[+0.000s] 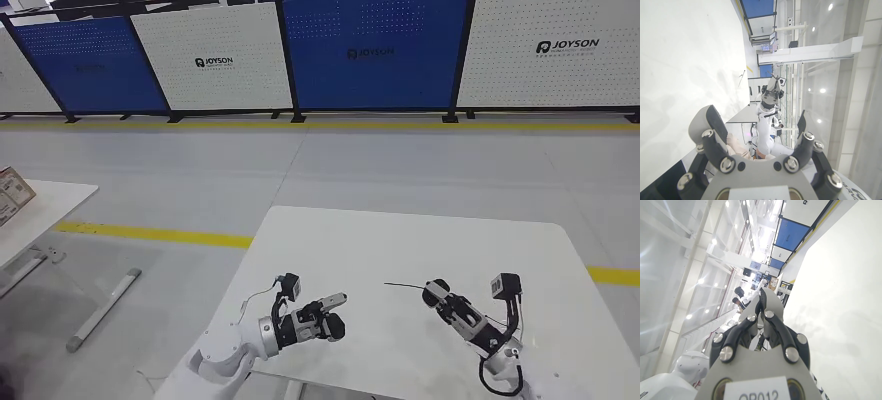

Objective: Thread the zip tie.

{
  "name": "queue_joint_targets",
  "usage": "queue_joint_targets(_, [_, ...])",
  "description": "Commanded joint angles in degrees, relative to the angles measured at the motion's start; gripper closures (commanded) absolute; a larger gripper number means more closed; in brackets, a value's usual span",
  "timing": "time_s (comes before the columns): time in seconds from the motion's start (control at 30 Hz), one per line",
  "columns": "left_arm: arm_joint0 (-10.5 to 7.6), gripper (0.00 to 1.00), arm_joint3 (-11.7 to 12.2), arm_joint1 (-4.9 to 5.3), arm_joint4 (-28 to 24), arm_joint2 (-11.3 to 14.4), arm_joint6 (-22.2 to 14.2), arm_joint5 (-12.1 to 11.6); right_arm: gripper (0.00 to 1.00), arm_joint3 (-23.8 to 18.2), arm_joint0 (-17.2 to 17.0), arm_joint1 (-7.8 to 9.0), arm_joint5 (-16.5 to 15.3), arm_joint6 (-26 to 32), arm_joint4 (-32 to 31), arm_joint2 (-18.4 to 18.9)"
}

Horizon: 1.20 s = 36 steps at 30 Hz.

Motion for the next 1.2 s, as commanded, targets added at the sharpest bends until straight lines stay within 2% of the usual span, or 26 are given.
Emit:
queue_joint_targets(0.0, [0.00,0.00,0.0,0.00,0.0,0.0,0.0,0.0,1.00,0.0,0.0,0.00,0.0,0.0,0.0,0.0])
queue_joint_targets(0.07, [-0.16,0.00,-0.2,-0.08,0.2,0.9,0.9,0.1,1.00,-0.2,-0.2,-0.10,0.0,-0.9,-0.8,-0.4])
queue_joint_targets(0.13, [-0.62,0.00,0.0,-0.28,-2.1,2.4,0.7,0.5,1.00,-0.3,-0.5,-0.31,-0.3,-1.1,-1.4,-1.7])
queue_joint_targets(0.3, [-3.54,0.00,1.7,-0.61,-4.5,5.1,1.4,1.5,1.00,1.7,1.0,-0.93,-0.8,-0.8,-2.9,-5.0])
queue_joint_targets(0.43, [-4.90,0.00,3.0,-0.83,-4.7,7.2,2.3,1.4,1.00,2.6,2.0,-1.34,-0.8,-1.5,-3.5,-6.5])
queue_joint_targets(0.83, [-4.90,0.00,3.0,-0.83,-4.7,7.2,2.3,1.4,1.00,2.4,1.8,-1.42,-0.7,-2.0,-3.9,-6.8])
queue_joint_targets(0.93, [-5.21,0.00,4.0,-1.01,-5.6,8.7,2.9,2.2,1.00,2.1,1.7,-1.69,-1.1,-2.4,-5.0,-8.2])
queue_joint_targets(1.07, [-6.31,0.00,5.9,-1.54,-7.3,10.8,6.3,0.2,1.00,2.5,2.3,-2.11,-1.3,-2.9,-6.0,-9.9])
queue_joint_targets(1.17, [-7.38,0.00,6.7,-2.08,-6.3,12.2,12.4,-2.9,1.00,2.8,2.7,-2.30,-1.2,-3.2,-6.7,-10.5])
